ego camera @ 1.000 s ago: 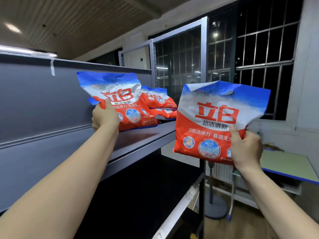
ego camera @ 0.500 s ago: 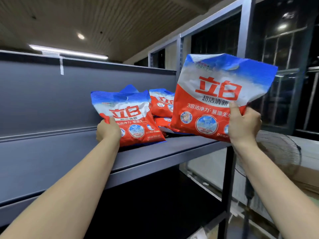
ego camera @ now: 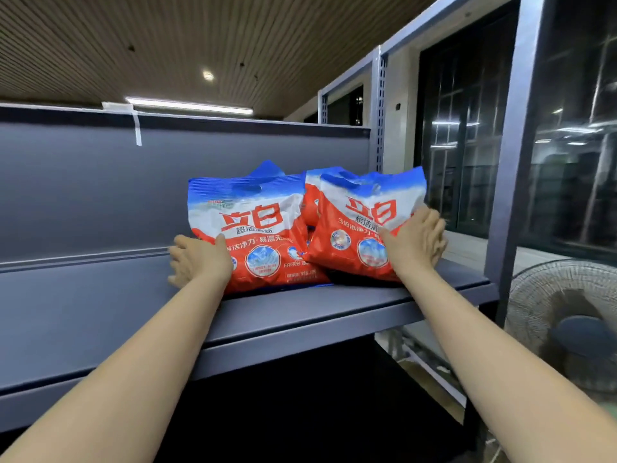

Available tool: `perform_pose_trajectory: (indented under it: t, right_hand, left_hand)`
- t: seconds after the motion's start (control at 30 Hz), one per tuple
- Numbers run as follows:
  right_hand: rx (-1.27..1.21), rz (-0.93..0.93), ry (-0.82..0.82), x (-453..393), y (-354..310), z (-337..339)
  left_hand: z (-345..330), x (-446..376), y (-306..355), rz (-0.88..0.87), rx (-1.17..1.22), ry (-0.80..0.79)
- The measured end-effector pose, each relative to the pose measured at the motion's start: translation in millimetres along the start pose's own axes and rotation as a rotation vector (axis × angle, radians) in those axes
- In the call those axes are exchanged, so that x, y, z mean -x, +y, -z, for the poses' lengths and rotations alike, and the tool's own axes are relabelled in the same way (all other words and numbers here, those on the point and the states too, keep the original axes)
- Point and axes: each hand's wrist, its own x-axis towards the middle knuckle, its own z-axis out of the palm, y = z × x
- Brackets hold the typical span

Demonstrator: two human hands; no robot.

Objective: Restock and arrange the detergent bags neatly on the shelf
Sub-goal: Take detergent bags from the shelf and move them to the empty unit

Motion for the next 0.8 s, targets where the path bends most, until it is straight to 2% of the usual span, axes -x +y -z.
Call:
perform_pose_trajectory:
  t: [0.07, 0.13, 0.23, 0.3, 0.33, 0.4, 0.57, 0.67, 0.8]
  right_hand:
    - [0.123, 0.172, 0.108, 2.4, -3.3, 5.0]
    - [0.162, 0.332, 0.022, 9.8, -7.1, 4.5]
    - [0.143, 0.423, -0.298, 26.8, -5.1, -4.9]
    - [0.074, 0.442, -0.389, 26.4, 0.2, -9.5]
    - [0.033, 0.463, -0.409, 23.0, 2.8, -9.0]
    - [-0.054, 0.509, -0.444, 13.9, 8.7, -4.6]
    - [-0.091, 0.554, -0.496, 9.0, 17.2, 0.3]
    - [-0.115, 0.55, -0.47, 16.5, 17.1, -0.6]
    - [-0.141, 0.567, -0.339, 33.5, 6.3, 4.9]
  left_hand:
    - [0.5, 5.7, 1.9, -0.114, -0.11, 0.1]
    - [-0.6, 13.3, 5.4, -0.302, -0.189, 0.132]
    - [-7.8, 28.1, 12.2, -0.654, -0.422, -0.075]
    - [-14.4, 35.0, 12.6, -0.789, -0.513, -0.271]
    - [-16.5, 35.8, 12.2, -0.804, -0.524, -0.33]
    - [-18.1, 34.0, 10.9, -0.8, -0.537, -0.349]
    - [-14.4, 42.1, 8.0, -0.811, -0.515, -0.257]
    - [-9.2, 50.0, 6.0, -0.808, -0.474, -0.254]
    - [11.4, 51.9, 5.2, -0.781, -0.328, -0.251]
